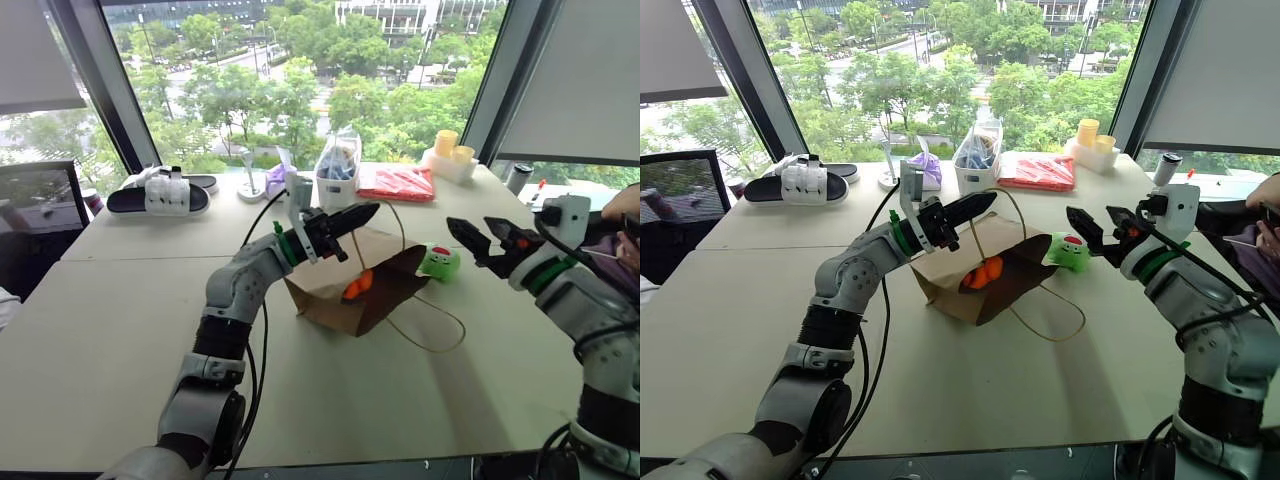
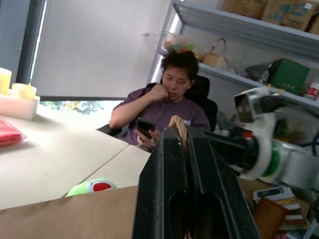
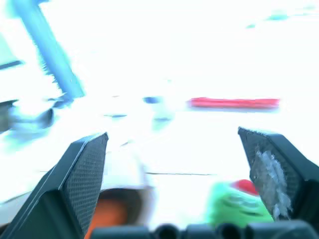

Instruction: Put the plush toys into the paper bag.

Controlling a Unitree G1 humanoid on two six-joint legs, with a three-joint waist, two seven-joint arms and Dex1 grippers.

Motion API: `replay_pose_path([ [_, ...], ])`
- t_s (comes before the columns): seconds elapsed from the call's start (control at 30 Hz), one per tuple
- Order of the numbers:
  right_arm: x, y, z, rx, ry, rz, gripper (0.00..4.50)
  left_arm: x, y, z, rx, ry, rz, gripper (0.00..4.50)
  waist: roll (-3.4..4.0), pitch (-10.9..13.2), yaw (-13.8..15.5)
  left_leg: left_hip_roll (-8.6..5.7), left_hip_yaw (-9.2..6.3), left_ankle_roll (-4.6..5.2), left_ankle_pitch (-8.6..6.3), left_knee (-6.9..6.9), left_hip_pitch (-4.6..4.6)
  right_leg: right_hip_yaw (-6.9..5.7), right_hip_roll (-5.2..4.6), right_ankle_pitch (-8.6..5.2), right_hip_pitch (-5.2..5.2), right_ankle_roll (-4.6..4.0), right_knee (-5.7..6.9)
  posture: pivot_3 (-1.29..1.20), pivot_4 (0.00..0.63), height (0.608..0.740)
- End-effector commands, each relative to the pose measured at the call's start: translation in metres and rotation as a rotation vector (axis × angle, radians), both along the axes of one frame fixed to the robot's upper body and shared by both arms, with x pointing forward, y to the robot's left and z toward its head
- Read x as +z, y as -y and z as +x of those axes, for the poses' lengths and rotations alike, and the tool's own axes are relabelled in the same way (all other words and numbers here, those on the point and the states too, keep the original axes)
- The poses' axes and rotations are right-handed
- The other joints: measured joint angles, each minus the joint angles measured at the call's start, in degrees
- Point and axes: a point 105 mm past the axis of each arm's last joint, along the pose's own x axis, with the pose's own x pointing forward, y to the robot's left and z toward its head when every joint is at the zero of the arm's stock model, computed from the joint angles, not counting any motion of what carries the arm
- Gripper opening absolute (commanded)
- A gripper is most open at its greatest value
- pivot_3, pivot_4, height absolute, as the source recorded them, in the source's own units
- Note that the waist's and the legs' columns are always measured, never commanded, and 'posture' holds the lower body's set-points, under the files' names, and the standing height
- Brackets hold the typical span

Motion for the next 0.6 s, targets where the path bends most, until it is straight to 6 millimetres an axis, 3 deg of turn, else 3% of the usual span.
replay_pose_path([
  [0.03, -0.025, 0.01, 0.036, -0.16, -0.092, -0.077, 4.46, 0.017, 0.004, -0.01, -0.025, 0.068, -0.016, 0.0, 0.02, 0.0, -0.34, 0.01, 0.02, -0.06, 0.03, -0.04, -0.03, 0.02, 0.0, 0.0, -0.05, 0.0, 0.0, 0.0, 0.15, 0.74],
  [0.1, -0.037, 0.013, 0.056, -0.22, -0.136, -0.077, 4.46, 0.018, 0.003, -0.011, -0.027, 0.069, -0.017, 0.0, 0.05, 0.0, -0.37, 0.03, 0.12, -0.34, 0.2, -0.07, -0.06, 0.07, 0.0, 0.01, -0.15, -0.01, 0.03, 0.0, 0.15, 0.74],
  [0.23, -0.054, -0.006, 0.094, -0.193, -0.201, -0.086, 4.46, 0.017, 0.001, -0.015, -0.02, 0.068, -0.018, 0.0, 0.07, 0.01, -0.59, 0.03, 0.19, -0.4, 0.23, -0.12, -0.09, 0.17, 0.0, 0.01, -0.25, -0.02, 0.02, 0.0, 0.15, 0.74],
  [0.3, -0.082, -0.017, 0.1, -0.16, -0.294, -0.156, 4.46, 0.018, -0.003, -0.016, 0.01, 0.074, -0.022, 0.0, 0.06, 0.0, -0.6, 0.03, 0.19, -0.4, 0.23, -0.14, -0.08, 0.19, 0.0, 0.01, -0.24, -0.02, 0.0, 0.0, 0.15, 0.74],
  [0.33, -0.093, -0.02, 0.099, -0.137, -0.331, -0.193, 4.23, 0.019, -0.006, -0.015, 0.026, 0.077, -0.025, 0.0, 0.06, 0.0, -0.52, 0.03, 0.16, -0.4, 0.23, -0.16, -0.08, 0.18, 0.0, 0.01, -0.22, -0.02, 0.0, 0.0, 0.15, 0.74],
  [0.43, -0.103, -0.022, 0.099, -0.12, -0.361, -0.215, 3.11, 0.02, -0.012, -0.014, 0.055, 0.075, -0.028, 0.0, 0.05, -0.01, -0.15, -0.01, 0.03, -0.4, 0.23, -0.16, -0.13, 0.18, 0.0, 0.02, -0.19, -0.02, -0.01, 0.0, 0.15, 0.74],
  [0.6, -0.106, -0.019, 0.098, -0.126, -0.376, -0.239, 0.53, 0.017, -0.017, -0.012, 0.076, 0.068, -0.024, 0.0, 0.02, -0.02, -0.38, -0.03, 0.06, -0.4, 0.23, -0.06, -0.07, 0.23, 0.0, 0.02, -0.06, -0.02, -0.1, 0.0, 0.15, 0.74],
])
